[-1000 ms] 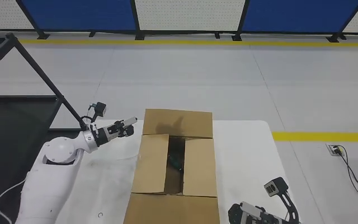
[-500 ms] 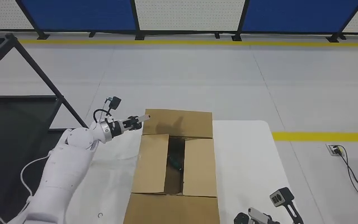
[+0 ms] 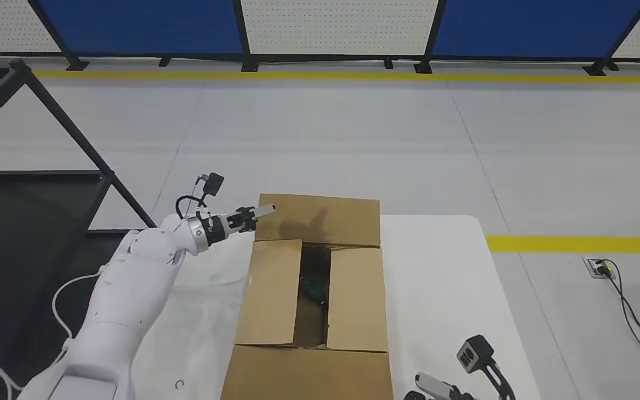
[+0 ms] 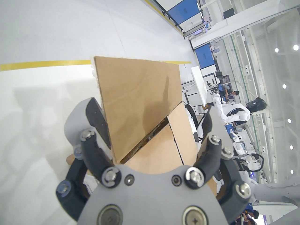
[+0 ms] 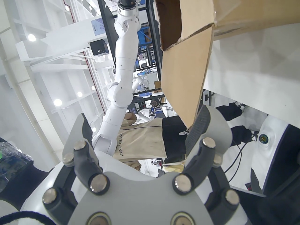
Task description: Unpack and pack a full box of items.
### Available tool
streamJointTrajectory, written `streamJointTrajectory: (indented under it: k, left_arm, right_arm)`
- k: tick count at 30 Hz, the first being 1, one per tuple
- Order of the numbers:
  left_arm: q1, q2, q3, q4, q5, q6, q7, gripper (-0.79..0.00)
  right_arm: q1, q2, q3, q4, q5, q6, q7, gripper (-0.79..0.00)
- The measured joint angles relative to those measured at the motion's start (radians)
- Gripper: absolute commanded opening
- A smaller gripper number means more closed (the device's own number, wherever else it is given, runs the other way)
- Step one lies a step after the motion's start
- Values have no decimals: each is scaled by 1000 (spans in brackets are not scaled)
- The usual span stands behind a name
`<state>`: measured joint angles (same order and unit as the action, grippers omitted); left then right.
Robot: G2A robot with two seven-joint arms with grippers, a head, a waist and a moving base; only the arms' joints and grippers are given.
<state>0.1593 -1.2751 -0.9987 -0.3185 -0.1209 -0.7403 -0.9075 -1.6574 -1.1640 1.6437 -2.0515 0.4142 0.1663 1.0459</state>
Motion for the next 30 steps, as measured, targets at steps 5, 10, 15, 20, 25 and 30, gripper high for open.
streamJointTrajectory:
  k: [5,10,15,20,25,30]
  left_arm:
    - [5,5,-28,22,-57,-63,-4,0]
    - [23,18,-62,5,-139,-99,-77,0]
    - [60,38,-66,-65,-144,-98,-74,0]
    - [97,58,-63,-139,-147,-97,-76,0]
    - [123,76,-60,-193,-159,-90,-82,0]
    - [145,93,-56,-244,-173,-88,-84,0]
  right_arm:
    - [35,4,-49,20,-13,17,10,0]
    - [66,9,-79,41,-28,43,3,0]
    - [79,12,-66,49,-5,42,-34,0]
    - [45,18,-11,32,23,21,-58,0]
    - [14,25,32,34,39,44,-66,0]
    - [41,33,0,72,-4,118,-54,0]
